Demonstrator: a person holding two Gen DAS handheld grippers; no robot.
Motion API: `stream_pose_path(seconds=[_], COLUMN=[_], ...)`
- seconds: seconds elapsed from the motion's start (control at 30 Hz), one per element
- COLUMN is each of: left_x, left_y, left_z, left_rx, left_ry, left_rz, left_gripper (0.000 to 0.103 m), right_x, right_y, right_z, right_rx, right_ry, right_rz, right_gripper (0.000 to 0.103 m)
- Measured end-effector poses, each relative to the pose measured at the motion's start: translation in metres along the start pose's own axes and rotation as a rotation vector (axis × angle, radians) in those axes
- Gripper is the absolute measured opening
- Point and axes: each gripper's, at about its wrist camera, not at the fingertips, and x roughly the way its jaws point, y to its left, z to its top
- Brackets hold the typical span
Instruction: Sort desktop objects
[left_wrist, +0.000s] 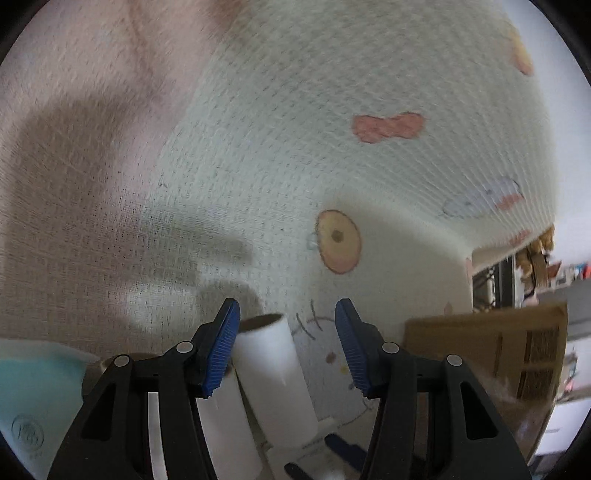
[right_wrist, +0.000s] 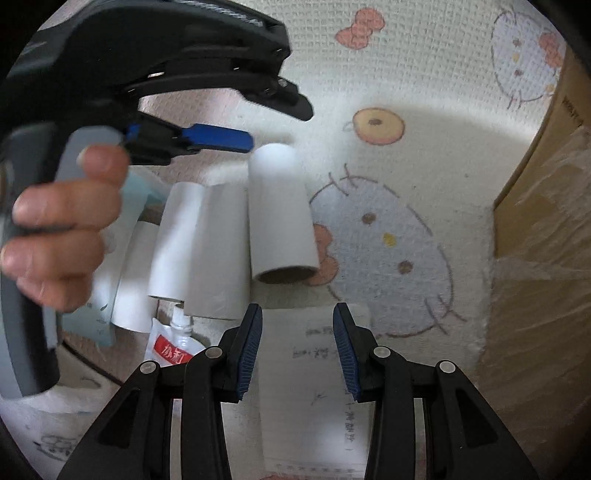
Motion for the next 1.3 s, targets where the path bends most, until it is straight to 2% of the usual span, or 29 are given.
stream_pose_path(seconds=[0.13,0.23,0.3,0.33,0.5,0.67,0.77,1.0,1.3], left_x=[0.009,0.013,0.013,0.012,0.0,-0.004,0.0,-0.001,-0.006], left_y=[0.002,-0.002,-0.004,-0.006,-0.015,-0.018,-0.021,-0.021,-0.038], left_z=[0.002,-0.001,-0.004,-0.006,-0.011,-0.016,-0.021,-0.027,-0.029], left_rx=[0.029,0.064,0.075,0.088,0.145,0.223,0.259,0.246,0.287], left_ry=[0.007,0.027,0.033,0.027,-0.004,0.044,0.08,0.078,0.072], left_rz=[0.067,0.071,0.085,0.096,0.094,0.096,0.098,0.089,0.102], left_gripper=[0.054,0.044,0.034,0.034,0.033,0.032,0.032,0.032,0.032], right_x=[0.006,0.008,0.007,0.006,-0.001,0.006,0.004,0.005,0.005], right_y=[-0.004,-0.009,-0.011,-0.012,-0.008,-0.01,-0.016,-0.019,-0.028], right_z=[0.001,0.002,0.002,0.003,0.001,0.0,0.002,-0.003,-0.006], right_rx=[0.02,0.043,0.056,0.062,0.057,0.081,0.104,0.126,0.183], right_ry=[0.019,0.019,0.017,0.018,0.01,0.044,0.024,0.041,0.052], right_rz=[-0.006,-0.009,-0.003,-0.003,0.031,0.072,0.069,0.066,0.094], right_gripper=[0.036,0.036,0.036,0.036,0.036,0.036,0.036,0.036,0.036])
